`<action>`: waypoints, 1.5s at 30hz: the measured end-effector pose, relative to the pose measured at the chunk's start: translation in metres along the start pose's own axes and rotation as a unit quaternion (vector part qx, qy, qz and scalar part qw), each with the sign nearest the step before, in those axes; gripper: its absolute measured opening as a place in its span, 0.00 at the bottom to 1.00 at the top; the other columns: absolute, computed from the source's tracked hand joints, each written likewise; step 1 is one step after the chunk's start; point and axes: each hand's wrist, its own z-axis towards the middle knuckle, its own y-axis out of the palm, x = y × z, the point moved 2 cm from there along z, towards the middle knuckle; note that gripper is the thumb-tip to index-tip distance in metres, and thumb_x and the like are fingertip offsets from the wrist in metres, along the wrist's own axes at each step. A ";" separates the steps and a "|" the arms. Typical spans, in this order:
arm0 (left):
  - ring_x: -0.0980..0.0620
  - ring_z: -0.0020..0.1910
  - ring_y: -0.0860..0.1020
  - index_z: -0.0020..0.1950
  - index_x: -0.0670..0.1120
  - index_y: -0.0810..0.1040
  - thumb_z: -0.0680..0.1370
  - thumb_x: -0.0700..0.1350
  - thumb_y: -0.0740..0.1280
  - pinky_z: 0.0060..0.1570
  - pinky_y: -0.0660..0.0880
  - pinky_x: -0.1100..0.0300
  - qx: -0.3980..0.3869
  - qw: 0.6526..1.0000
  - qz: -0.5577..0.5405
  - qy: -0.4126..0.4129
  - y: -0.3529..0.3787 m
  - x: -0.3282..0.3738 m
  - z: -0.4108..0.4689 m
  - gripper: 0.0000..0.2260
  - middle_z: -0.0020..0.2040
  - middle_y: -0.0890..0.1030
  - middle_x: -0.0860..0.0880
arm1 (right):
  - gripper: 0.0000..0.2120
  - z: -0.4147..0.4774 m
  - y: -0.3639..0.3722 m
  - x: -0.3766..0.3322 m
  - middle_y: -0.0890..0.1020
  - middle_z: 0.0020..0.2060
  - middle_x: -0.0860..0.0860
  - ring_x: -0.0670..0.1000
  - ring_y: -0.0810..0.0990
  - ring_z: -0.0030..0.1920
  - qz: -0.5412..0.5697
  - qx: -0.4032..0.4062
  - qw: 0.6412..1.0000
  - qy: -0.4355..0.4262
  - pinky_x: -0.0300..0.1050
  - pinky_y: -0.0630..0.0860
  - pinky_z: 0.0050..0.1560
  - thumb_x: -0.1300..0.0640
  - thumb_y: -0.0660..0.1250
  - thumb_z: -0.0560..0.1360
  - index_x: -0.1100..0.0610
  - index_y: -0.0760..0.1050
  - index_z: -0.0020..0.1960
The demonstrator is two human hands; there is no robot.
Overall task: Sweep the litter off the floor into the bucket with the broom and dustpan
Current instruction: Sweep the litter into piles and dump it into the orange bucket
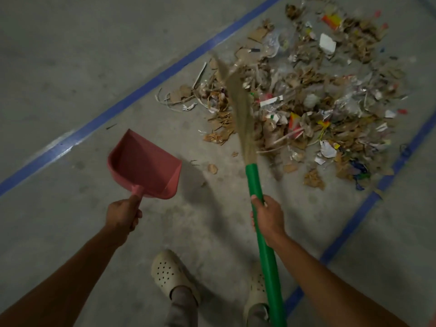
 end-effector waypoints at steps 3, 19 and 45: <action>0.51 0.20 0.65 0.35 0.37 0.76 0.78 0.62 0.68 0.20 0.60 0.65 0.020 1.000 -0.005 -0.017 0.004 -0.021 -0.026 0.28 0.29 0.74 0.41 | 0.10 -0.020 0.007 0.027 0.79 0.28 0.52 0.48 0.76 0.23 -0.043 -0.095 0.995 -0.007 0.42 0.74 0.25 0.52 0.67 0.81 0.57 0.77 0.45; 0.48 0.24 0.67 0.37 0.36 0.78 0.78 0.62 0.68 0.25 0.63 0.60 0.015 0.996 0.013 -0.082 0.113 -0.095 -0.089 0.28 0.32 0.76 0.40 | 0.20 0.099 -0.110 0.139 0.83 0.34 0.59 0.58 0.82 0.32 -0.126 -0.014 0.982 0.140 0.60 0.84 0.41 0.46 0.65 0.81 0.63 0.79 0.44; 0.49 0.23 0.66 0.36 0.39 0.76 0.77 0.64 0.67 0.23 0.61 0.62 0.047 0.997 -0.015 -0.065 0.083 -0.065 -0.124 0.28 0.30 0.75 0.41 | 0.09 0.010 -0.102 0.069 0.81 0.32 0.53 0.57 0.82 0.33 -0.100 -0.088 0.987 -0.092 0.59 0.82 0.35 0.46 0.66 0.79 0.49 0.77 0.44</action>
